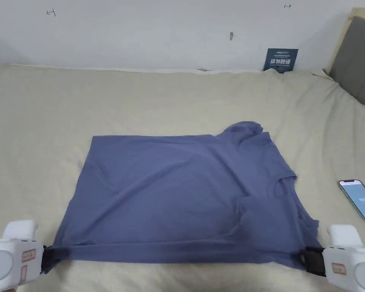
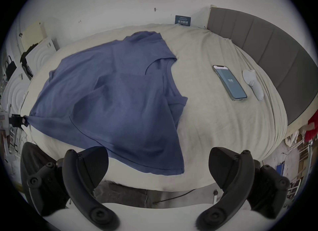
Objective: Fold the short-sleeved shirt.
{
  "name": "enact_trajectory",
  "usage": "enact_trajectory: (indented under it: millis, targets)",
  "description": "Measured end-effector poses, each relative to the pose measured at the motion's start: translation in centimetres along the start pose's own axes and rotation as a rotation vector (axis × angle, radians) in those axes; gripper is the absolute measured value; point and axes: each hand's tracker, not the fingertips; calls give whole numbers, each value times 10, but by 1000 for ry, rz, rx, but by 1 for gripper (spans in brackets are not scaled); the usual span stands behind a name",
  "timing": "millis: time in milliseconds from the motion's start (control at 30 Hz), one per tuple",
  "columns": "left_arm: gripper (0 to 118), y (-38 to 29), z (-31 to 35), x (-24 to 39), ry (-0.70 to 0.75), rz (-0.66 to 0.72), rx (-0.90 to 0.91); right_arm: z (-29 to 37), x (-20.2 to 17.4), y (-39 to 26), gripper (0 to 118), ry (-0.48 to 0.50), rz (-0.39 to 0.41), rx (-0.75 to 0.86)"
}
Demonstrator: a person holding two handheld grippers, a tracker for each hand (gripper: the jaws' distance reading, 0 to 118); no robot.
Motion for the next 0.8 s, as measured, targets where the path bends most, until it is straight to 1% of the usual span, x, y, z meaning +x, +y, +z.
enact_trajectory:
  millis: [33, 67, 100, 167, 233, 267, 367, 533, 733, 800]
  targets:
    - [0, 0, 0, -1, 6, -5, -2, -1, 3, 0, 12, -20, 8, -1]
    - [0, 1, -1, -2, 11, -10, -7, -2, 9, -2, 4, -13, 2, 4]
    - [0, 2, -10, -7, 11, -10, -8, -1, 17, -2, 4, 32, -39, -11]
    - [0, 5, -14, -13, 11, -8, -6, 4, 23, -4, 3, 54, -100, 0]
    - [0, 3, -9, -9, 17, -12, 8, 9, 27, -1, 3, 39, -91, 20]
    - [0, 3, -7, -7, 14, -15, 9, 16, 23, -1, 3, 16, -73, 52]
    - [0, 9, 0, -6, 17, -20, 30, 27, 17, 6, 3, 14, -74, 81]
    - [0, 25, 20, 3, 11, -27, 75, 39, 20, 33, 3, 19, -83, 138]
    - [0, 73, 21, 15, 20, -59, 123, 30, 17, 93, 3, -7, -54, 165]
    - [0, 100, 12, 12, 26, -57, 131, 22, 13, 118, 3, -22, -34, 165]
